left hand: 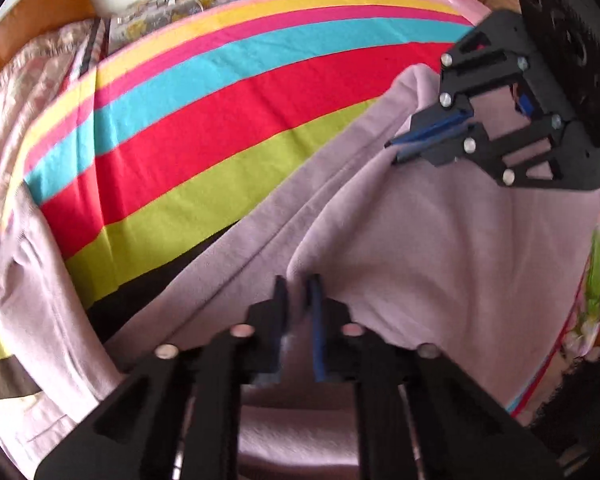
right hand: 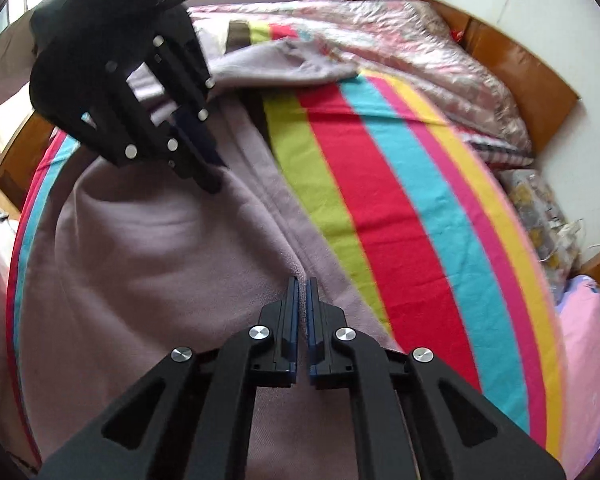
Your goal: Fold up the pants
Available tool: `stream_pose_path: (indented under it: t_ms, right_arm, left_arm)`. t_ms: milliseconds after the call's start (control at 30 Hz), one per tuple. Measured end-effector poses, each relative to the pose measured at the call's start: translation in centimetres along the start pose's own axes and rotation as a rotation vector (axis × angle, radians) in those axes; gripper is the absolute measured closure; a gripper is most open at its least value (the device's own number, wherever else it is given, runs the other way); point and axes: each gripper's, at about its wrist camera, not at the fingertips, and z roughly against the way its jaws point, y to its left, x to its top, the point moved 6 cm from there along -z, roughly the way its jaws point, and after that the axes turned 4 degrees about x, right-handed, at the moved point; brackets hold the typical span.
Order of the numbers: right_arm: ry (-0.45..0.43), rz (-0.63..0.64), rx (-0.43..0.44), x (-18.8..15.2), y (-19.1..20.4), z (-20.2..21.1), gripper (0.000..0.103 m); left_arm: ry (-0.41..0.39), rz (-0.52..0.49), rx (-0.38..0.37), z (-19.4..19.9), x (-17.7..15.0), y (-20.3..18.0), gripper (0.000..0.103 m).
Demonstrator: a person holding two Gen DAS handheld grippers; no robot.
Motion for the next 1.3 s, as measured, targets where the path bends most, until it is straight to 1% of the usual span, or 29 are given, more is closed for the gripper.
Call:
stream_pose_path:
  t_ms: [100, 167, 200, 300, 333, 400, 433, 467, 500, 533, 567, 633, 667, 700, 733, 767, 800, 867, 967, 1033, 1067, 1100, 1133, 1167, 1200, 1233, 1300]
  right_arm:
    - [-0.034, -0.032, -0.037, 0.5, -0.8, 1.1, 0.100]
    - [-0.030, -0.042, -0.056, 0.7, -1.4, 0.9, 0.100]
    - [-0.021, -0.049, -0.060, 0.7, -1.6, 0.5, 0.100]
    - [0.013, -0.066, -0.069, 0.5, -2.1, -1.2, 0.100]
    - [0.021, -0.073, -0.069, 0.2, -2.2, -1.7, 0.100]
    - [0.014, -0.110, -0.049, -0.1, -2.5, -2.4, 0.098]
    - [0.001, -0.131, -0.042, -0.2, -2.6, -2.3, 0.096]
    - [-0.006, -0.141, -0.042, -0.3, -2.8, -2.1, 0.090]
    - [-0.009, -0.161, -0.057, -0.5, -3.3, -1.8, 0.084]
    - [-0.014, -0.188, -0.085, -0.6, -4.0, -1.4, 0.071]
    - [-0.029, -0.220, -0.108, -0.8, -4.8, -0.7, 0.066]
    - [-0.090, -0.308, -0.139, -1.4, -6.3, 1.5, 0.066]
    - [-0.123, -0.359, -0.153, -2.1, -7.0, 3.0, 0.066]
    - [-0.134, -0.379, -0.166, -2.6, -7.3, 3.8, 0.066]
    - [-0.133, -0.396, -0.180, -3.3, -7.3, 4.5, 0.066]
    - [-0.116, -0.414, -0.203, -4.4, -7.4, 5.2, 0.066]
    - [-0.100, -0.430, -0.216, -5.3, -7.4, 5.5, 0.066]
    - [-0.064, -0.463, -0.221, -7.0, -7.2, 5.9, 0.067]
    - [0.024, -0.520, -0.290, -10.4, -6.7, 6.9, 0.067]
    - [0.032, -0.611, -0.327, -13.7, -6.7, 8.9, 0.067]
    - [0.032, -0.649, -0.349, -15.1, -6.9, 9.8, 0.067]
    - [0.040, -0.711, -0.372, -17.3, -7.1, 10.8, 0.066]
    - [0.049, -0.771, -0.382, -19.5, -7.2, 11.4, 0.066]
    - [0.062, -0.826, -0.390, -21.5, -7.4, 11.9, 0.066]
    - [0.096, -0.896, -0.422, -24.3, -7.8, 12.5, 0.067]
    - [0.106, -0.925, -0.452, -25.7, -8.0, 13.1, 0.067]
    - [0.030, -0.958, -0.470, -26.6, -7.5, 15.4, 0.068]
  left_arm:
    - [-0.053, 0.002, 0.053, 1.7, 0.3, -0.4, 0.098]
    - [-0.086, 0.014, 0.084, 3.0, 1.2, 0.4, 0.098]
    - [-0.089, 0.018, 0.087, 3.3, 1.6, 0.9, 0.098]
    - [-0.062, 0.025, 0.139, 2.3, 2.6, 1.9, 0.099]
    - [-0.049, 0.035, 0.165, 1.7, 2.7, 2.4, 0.103]
    - [-0.020, 0.050, 0.252, 0.4, 2.5, 3.8, 0.103]
    - [-0.014, 0.067, 0.233, -0.2, 2.2, 4.2, 0.103]
    - [-0.014, 0.081, 0.185, -0.4, 1.9, 4.2, 0.103]
    - [-0.018, 0.092, 0.183, -0.4, 1.6, 4.4, 0.103]
    - [-0.022, 0.103, 0.211, -0.3, 1.3, 4.7, 0.103]
    - [-0.032, 0.119, 0.220, 0.1, 1.1, 4.9, 0.103]
    - [-0.107, 0.173, 0.222, 2.0, 1.1, 5.0, 0.102]
    - [-0.155, 0.182, 0.193, 3.3, 1.2, 4.3, 0.096]
    - [-0.199, 0.187, 0.153, 4.5, 1.4, 3.3, 0.079]
    - [-0.225, 0.184, 0.125, 5.2, 1.5, 2.2, 0.068]
    - [-0.251, 0.161, 0.088, 5.9, 1.7, 0.7, 0.049]
    - [-0.264, 0.128, 0.054, 6.1, 2.1, -1.0, 0.044]
    - [-0.256, 0.092, 0.007, 5.7, 2.6, -3.4, 0.044]
    - [-0.212, 0.056, -0.032, 3.5, 3.6, -6.3, 0.039]
    - [-0.159, 0.091, -0.057, 1.3, 4.1, -6.3, 0.039]
    - [-0.135, 0.114, -0.058, 0.4, 4.1, -6.1, 0.039]
    - [-0.121, 0.125, -0.054, 0.0, 4.2, -6.1, 0.039]
    - [-0.115, 0.135, -0.054, -0.5, 4.1, -5.8, 0.038]
    - [-0.128, 0.145, -0.074, -0.4, 4.2, -5.6, 0.035]
    - [-0.126, 0.162, -0.091, -0.4, 4.2, -5.4, 0.035]
    - [-0.123, 0.184, -0.100, -0.3, 4.2, -5.2, 0.035]
    - [-0.117, 0.215, -0.070, 0.0, 4.2, -4.9, 0.035]
